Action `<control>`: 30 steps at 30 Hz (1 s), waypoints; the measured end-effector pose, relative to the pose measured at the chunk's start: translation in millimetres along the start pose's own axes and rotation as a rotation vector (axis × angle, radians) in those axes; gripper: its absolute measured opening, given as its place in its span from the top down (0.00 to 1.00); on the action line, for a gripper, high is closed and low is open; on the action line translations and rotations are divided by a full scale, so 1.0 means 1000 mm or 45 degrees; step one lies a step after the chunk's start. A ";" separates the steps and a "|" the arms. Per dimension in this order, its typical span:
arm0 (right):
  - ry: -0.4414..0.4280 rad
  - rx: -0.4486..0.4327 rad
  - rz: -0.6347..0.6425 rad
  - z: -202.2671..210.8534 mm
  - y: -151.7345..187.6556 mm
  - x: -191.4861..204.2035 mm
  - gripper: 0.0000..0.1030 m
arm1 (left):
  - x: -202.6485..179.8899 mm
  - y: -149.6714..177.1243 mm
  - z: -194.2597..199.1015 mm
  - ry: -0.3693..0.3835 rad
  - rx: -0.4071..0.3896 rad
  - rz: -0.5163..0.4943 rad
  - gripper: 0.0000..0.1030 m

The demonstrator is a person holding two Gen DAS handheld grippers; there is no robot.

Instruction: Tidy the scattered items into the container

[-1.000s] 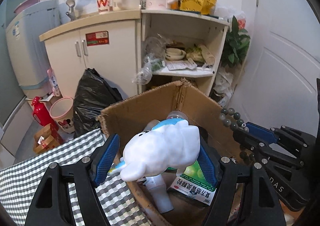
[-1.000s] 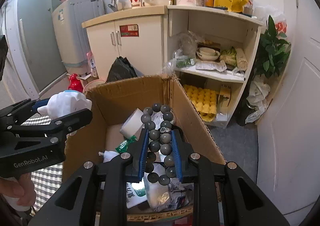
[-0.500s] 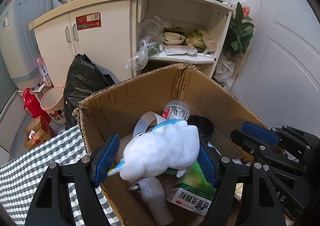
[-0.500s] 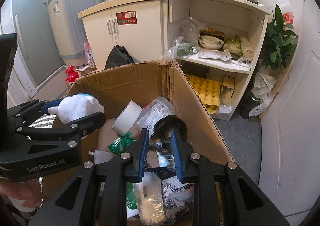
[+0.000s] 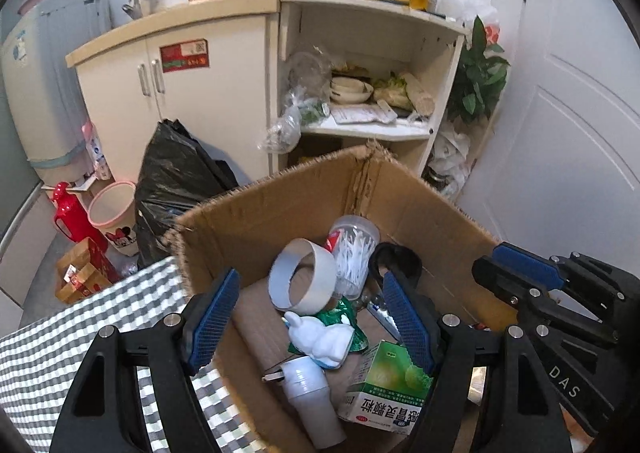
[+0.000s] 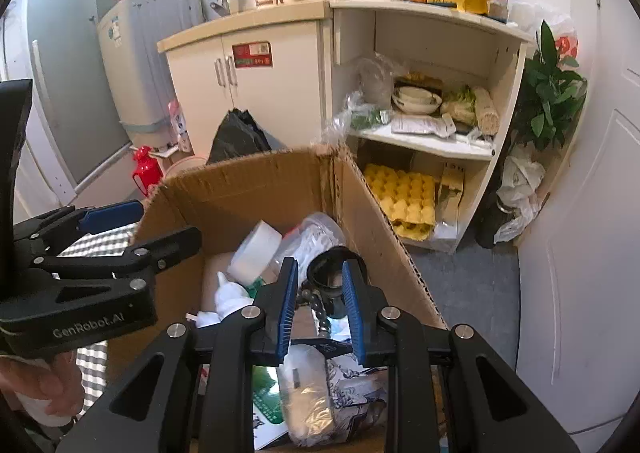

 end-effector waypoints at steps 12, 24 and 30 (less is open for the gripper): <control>-0.051 -0.132 0.034 0.051 -0.019 0.029 0.78 | 0.021 -0.016 0.073 -0.084 -0.153 0.050 0.25; -0.144 -0.267 0.073 0.098 -0.024 0.074 0.54 | 0.048 -0.008 0.146 -0.185 -0.275 0.076 0.18; -0.198 -0.301 0.096 0.110 -0.023 0.098 0.46 | 0.066 0.003 0.174 -0.269 -0.312 0.099 0.07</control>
Point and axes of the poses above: each gripper's, at about its wrist camera, not at the fingertips, and z roughly against the way its jaws point, x to its left, y to its underside, the point moved 1 cm from there along -z, roughly the way its jaws point, and after that the axes turned 8 degrees about -x, right-handed, at the moved point
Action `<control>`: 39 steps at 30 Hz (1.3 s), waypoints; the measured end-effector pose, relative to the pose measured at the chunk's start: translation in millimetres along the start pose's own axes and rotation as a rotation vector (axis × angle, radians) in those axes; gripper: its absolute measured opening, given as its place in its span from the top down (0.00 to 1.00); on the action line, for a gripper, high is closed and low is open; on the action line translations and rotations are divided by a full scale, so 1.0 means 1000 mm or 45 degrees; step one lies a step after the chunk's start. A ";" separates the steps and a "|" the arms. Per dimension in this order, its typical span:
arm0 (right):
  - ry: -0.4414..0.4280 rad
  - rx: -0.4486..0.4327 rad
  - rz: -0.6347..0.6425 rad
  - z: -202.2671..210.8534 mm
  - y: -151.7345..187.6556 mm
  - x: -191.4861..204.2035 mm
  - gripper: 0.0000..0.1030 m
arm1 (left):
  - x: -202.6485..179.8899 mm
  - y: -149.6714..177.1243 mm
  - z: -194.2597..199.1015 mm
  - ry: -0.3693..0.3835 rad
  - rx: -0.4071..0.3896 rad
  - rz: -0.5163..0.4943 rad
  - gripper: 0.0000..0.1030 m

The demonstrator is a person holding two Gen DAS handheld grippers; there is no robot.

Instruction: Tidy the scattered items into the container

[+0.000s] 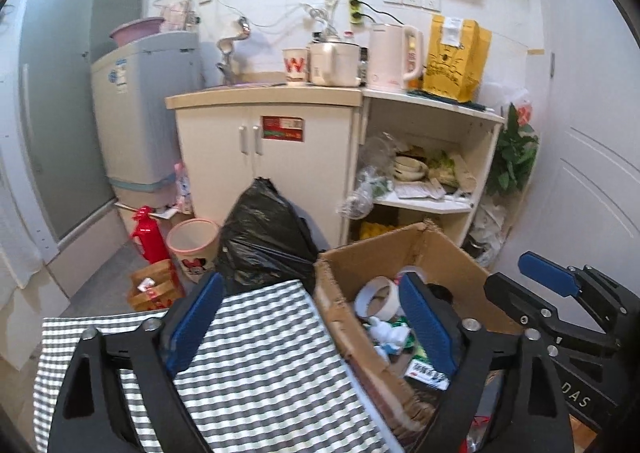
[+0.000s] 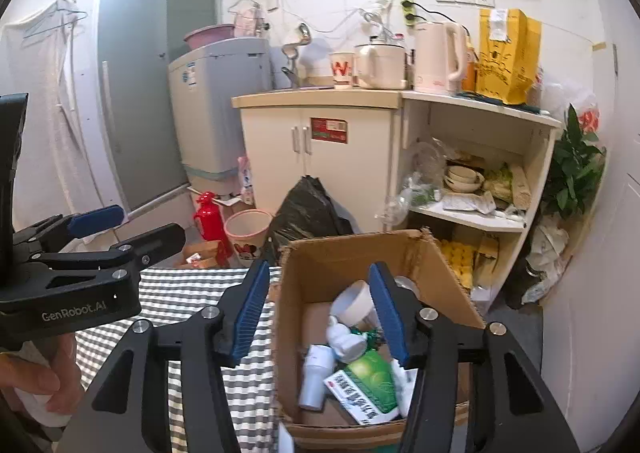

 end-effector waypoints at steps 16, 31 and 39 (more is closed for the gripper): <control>-0.166 -0.056 0.016 -0.002 -0.005 0.061 0.00 | 0.083 0.011 0.040 -0.236 0.000 0.119 0.00; -0.259 -0.009 0.090 -0.020 0.004 0.126 0.00 | 0.145 0.027 0.080 -0.381 -0.020 0.188 0.00; -0.315 0.021 0.104 -0.026 0.018 0.161 0.00 | 0.178 0.042 0.097 -0.490 0.016 0.202 0.00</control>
Point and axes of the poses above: each gripper's, at about its wrist camera, not at the fingertips, and z roughly against the way its jaws point, x to its left, y to its underside, the point moved 1 cm from there along -z, roughly the way its jaws point, and after that the axes turned 8 degrees about -x, right-handed, at the moved point
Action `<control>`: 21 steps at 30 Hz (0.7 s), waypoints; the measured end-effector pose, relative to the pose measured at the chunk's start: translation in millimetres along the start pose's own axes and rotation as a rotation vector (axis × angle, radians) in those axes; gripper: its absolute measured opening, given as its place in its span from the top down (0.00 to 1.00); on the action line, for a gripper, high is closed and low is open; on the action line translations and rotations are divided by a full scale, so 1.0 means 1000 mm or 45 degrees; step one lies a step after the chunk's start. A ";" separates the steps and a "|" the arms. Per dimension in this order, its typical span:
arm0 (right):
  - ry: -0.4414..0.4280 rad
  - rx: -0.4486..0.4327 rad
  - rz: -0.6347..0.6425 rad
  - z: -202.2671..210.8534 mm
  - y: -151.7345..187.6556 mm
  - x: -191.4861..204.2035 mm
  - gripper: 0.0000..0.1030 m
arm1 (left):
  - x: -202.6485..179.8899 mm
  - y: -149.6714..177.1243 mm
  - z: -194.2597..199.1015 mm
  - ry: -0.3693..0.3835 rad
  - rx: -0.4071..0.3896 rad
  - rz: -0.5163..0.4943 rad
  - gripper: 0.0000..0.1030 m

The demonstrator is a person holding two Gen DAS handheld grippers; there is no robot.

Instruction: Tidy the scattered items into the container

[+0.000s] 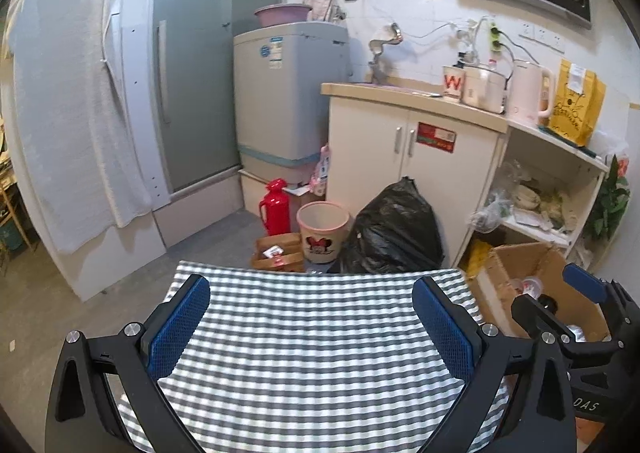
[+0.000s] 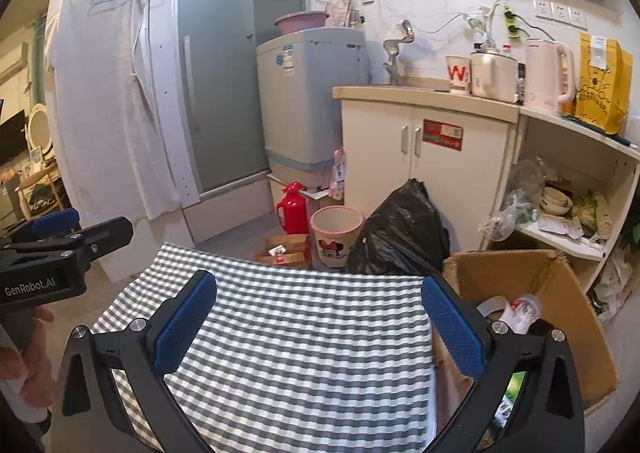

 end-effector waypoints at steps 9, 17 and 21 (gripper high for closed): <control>-0.001 0.036 0.024 -0.008 0.007 0.015 0.00 | 0.019 0.014 -0.006 -0.037 0.039 -0.001 0.00; 0.023 0.056 0.034 -0.014 0.008 0.018 0.00 | 0.020 0.020 -0.015 -0.011 0.066 0.001 0.00; 0.027 0.064 0.039 -0.016 0.009 0.018 0.00 | 0.022 0.021 -0.020 -0.018 0.081 0.009 0.00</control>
Point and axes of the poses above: each gripper's, at about its wrist camera, not at the fingertips, and z roughly against the way its jaws point, x to its left, y to its underside, the point moved 1 cm from there along -z, roughly the way its jaws point, and after that the axes turned 8 degrees about -x, right-handed, at the moved point
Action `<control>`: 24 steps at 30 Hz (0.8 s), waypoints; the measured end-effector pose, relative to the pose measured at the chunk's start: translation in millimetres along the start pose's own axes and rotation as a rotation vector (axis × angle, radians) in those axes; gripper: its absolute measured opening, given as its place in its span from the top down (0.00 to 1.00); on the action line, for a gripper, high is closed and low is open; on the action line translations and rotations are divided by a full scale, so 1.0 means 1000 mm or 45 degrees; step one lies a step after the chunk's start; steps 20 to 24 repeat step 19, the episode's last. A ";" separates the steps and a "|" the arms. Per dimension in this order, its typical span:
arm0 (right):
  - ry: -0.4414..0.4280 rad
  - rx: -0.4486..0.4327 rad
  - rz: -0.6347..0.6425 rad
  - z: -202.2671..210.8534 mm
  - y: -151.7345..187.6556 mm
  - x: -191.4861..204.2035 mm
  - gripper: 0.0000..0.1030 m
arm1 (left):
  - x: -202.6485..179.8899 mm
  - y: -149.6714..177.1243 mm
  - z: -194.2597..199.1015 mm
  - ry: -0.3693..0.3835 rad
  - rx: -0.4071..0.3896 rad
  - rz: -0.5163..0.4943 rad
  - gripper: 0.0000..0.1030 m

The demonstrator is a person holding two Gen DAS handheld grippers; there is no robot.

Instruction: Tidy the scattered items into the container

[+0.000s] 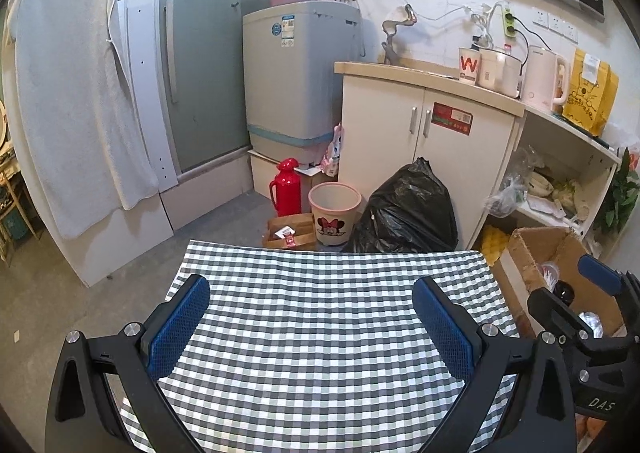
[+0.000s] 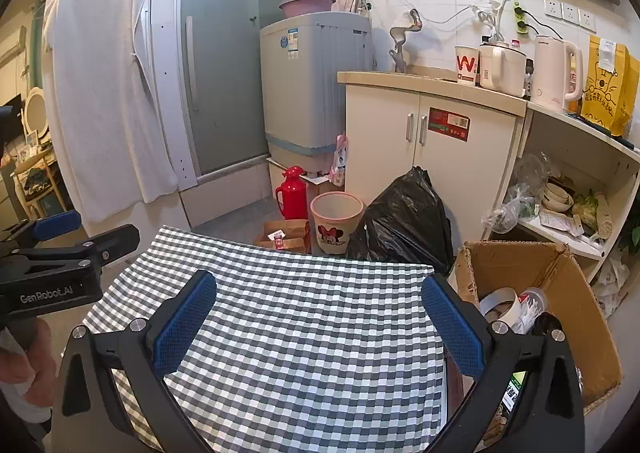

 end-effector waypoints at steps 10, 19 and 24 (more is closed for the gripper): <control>-0.004 0.023 0.002 -0.005 0.005 0.004 0.00 | 0.005 0.005 -0.011 0.018 0.033 0.020 0.00; 0.000 0.038 -0.009 -0.008 0.009 0.002 0.00 | 0.003 0.009 -0.016 0.049 0.058 0.026 0.00; 0.000 0.038 -0.009 -0.008 0.009 0.002 0.00 | 0.003 0.009 -0.016 0.049 0.058 0.026 0.00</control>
Point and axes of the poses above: each gripper's, at about its wrist camera, not at the fingertips, and z roughly against the way its jaws point, x to its left, y to its underside, the point moved 1 cm from there along -z, roughly the way its jaws point, and after that the axes turned 8 degrees about -x, right-handed, at the moved point
